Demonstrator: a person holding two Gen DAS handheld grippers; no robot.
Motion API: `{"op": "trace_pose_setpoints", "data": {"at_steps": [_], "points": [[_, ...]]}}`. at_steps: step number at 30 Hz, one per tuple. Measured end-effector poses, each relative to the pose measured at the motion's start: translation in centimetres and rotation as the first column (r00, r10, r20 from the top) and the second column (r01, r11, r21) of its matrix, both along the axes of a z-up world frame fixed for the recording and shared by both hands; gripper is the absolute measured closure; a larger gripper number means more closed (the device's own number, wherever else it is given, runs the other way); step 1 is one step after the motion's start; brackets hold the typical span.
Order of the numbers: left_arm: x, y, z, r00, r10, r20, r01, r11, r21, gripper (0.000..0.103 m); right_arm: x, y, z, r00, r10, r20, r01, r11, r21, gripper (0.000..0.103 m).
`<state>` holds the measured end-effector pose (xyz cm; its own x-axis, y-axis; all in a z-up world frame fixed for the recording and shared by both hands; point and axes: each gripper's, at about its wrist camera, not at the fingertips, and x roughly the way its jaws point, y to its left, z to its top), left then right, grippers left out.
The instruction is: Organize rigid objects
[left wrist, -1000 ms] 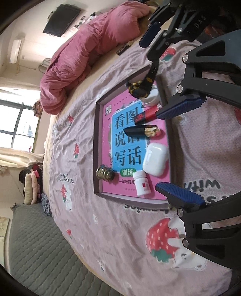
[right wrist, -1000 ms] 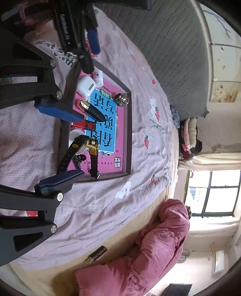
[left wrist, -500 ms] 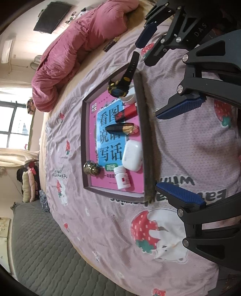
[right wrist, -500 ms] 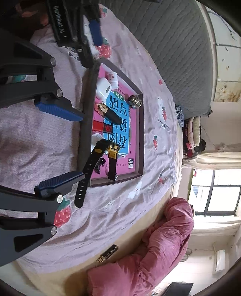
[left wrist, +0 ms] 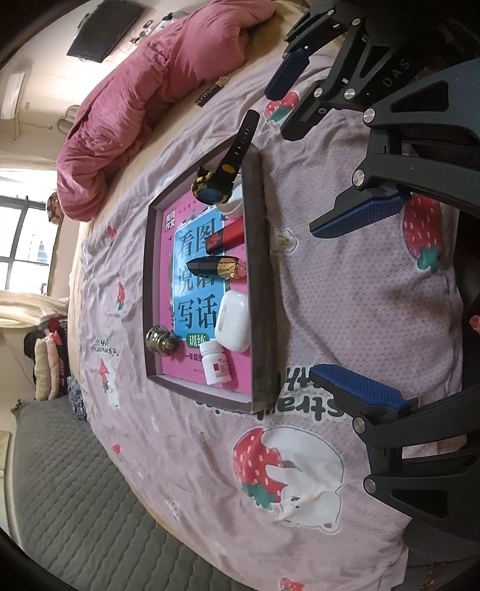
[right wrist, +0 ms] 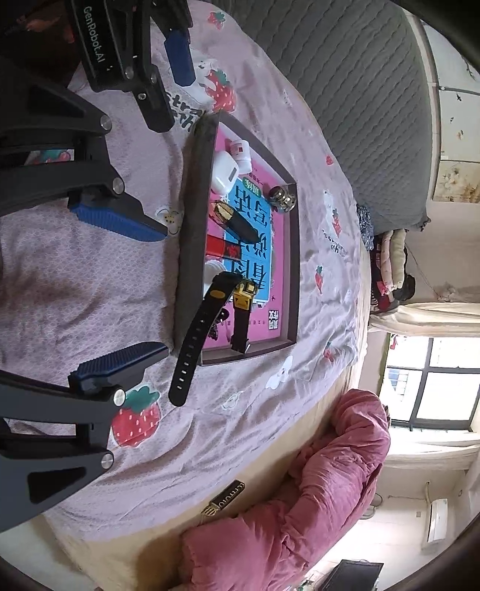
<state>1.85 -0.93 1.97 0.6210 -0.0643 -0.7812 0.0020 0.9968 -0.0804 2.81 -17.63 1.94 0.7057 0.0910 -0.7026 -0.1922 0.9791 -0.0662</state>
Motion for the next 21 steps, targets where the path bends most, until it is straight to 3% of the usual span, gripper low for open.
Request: {"op": "trace_pose_setpoints", "data": {"at_steps": [10,21], "points": [[0.0,0.7,-0.4,1.000,0.030,0.004,-0.030,1.000,-0.005,0.031,0.5,0.1,-1.5,0.999,-0.004,-0.046,0.004,1.000,-0.008,0.047],[-0.5,0.6,0.3,0.999,0.039,0.022,-0.039,0.999,0.004,0.031,-0.9,0.4,-0.1,1.000,0.004,-0.010,-0.004,1.000,0.012,0.047]]}}
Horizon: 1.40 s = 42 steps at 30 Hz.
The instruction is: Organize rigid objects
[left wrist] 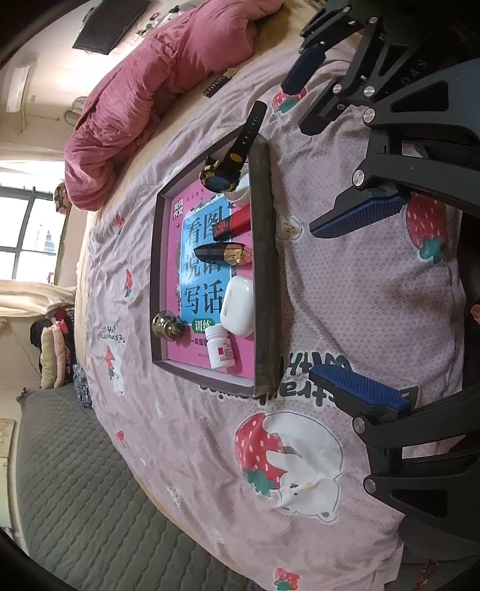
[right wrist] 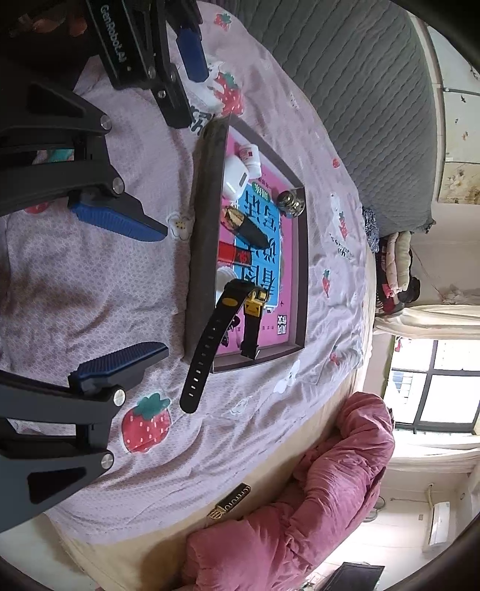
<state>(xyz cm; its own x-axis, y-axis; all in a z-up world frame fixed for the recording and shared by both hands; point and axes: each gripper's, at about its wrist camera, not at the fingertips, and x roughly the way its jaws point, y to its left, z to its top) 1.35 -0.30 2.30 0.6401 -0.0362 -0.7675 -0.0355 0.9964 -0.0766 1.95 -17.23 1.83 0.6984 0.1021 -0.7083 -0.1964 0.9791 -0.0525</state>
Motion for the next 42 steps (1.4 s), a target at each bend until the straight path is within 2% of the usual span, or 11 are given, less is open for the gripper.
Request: {"op": "trace_pose_setpoints", "data": {"at_steps": [10,23,42], "points": [[-1.1,-0.6,0.9,1.000,0.006,0.010,-0.006,1.000,-0.001,0.031,-1.4,0.3,1.2,0.999,0.019,0.035,-0.019,1.000,0.008,0.047],[-0.8,0.0,-0.2,1.000,0.027,-0.005,-0.027,1.000,0.009,0.031,-0.7,0.9,-0.2,0.999,0.041,-0.001,-0.041,0.999,-0.004,0.047],[-0.3,0.2,-1.3,0.999,0.037,-0.032,-0.036,0.999,0.021,0.031,0.1,0.0,-0.9,1.000,-0.004,-0.023,0.005,1.000,0.010,0.047]]}}
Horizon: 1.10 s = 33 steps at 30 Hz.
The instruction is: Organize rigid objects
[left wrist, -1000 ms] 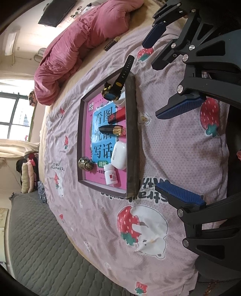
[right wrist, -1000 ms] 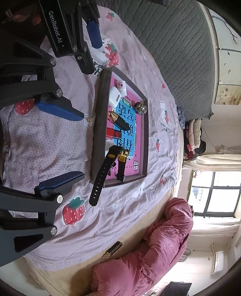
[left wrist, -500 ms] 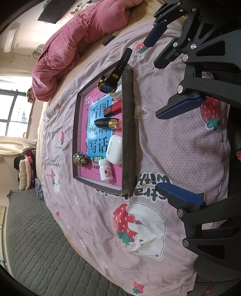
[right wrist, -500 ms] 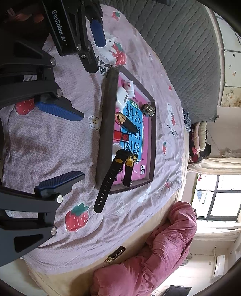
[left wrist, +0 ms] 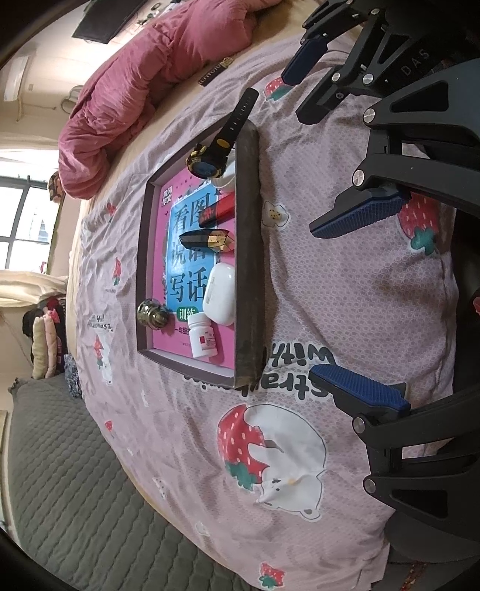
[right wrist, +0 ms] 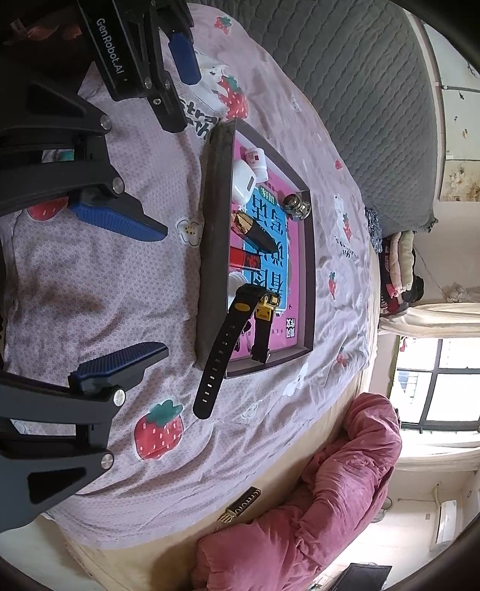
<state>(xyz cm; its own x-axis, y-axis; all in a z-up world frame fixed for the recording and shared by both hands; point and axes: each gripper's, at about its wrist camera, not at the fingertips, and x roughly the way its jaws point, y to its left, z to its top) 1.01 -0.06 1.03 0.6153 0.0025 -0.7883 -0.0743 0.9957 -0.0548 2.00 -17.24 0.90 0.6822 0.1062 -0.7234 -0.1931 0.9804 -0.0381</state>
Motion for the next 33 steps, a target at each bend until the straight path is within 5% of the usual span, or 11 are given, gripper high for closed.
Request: {"op": "trace_pose_setpoints", "data": {"at_steps": [33], "points": [[0.18,0.09,-0.25,1.000,0.011,-0.016,-0.010,1.000,0.021,0.031,0.11,0.11,-0.31,1.000,-0.002,-0.008,0.002,1.000,-0.011,0.047]]}}
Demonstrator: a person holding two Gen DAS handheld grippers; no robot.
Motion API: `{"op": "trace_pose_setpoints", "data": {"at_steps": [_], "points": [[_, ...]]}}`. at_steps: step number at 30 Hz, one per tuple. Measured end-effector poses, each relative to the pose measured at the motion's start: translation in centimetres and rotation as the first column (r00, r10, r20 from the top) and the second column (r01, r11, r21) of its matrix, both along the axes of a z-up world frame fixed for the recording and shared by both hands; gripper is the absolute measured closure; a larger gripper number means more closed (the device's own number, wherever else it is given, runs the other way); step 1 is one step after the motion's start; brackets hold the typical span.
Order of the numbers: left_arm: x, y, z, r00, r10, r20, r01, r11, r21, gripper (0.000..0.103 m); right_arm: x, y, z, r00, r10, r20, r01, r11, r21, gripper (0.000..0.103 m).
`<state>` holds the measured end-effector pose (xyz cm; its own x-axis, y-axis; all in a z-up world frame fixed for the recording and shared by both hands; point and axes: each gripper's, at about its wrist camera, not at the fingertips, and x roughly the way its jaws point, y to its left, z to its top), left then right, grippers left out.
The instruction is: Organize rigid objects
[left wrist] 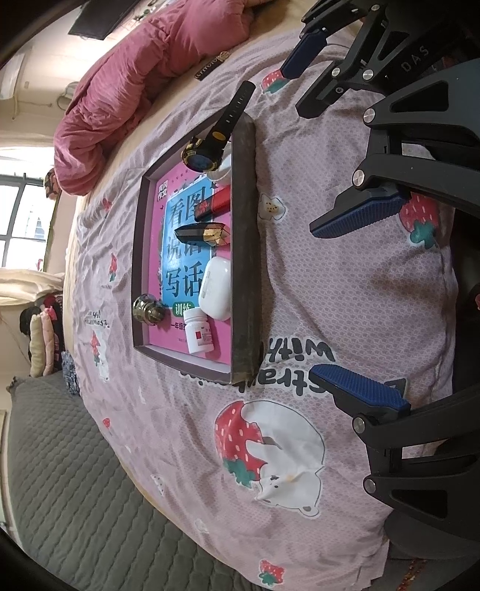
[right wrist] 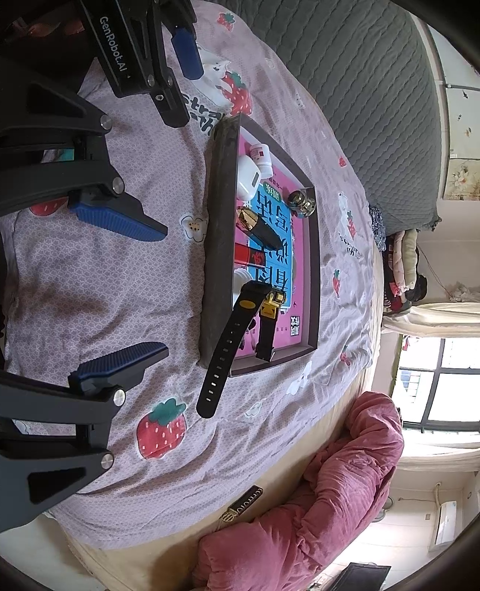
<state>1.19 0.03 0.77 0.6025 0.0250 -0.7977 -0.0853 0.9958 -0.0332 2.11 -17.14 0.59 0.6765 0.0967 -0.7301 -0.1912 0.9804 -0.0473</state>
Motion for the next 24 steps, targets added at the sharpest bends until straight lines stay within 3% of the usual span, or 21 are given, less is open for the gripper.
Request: {"op": "trace_pose_setpoints", "data": {"at_steps": [17,24], "points": [[0.6,0.4,-0.8,1.000,0.014,-0.020,-0.014,1.000,-0.007,0.031,0.5,-0.4,-0.2,1.000,-0.016,0.002,0.016,1.000,-0.008,0.047],[1.5,2.3,-0.8,0.999,0.036,-0.003,-0.036,0.999,-0.023,0.031,1.5,-2.8,1.7,0.993,-0.094,0.075,0.097,0.995,-0.026,0.047]]}}
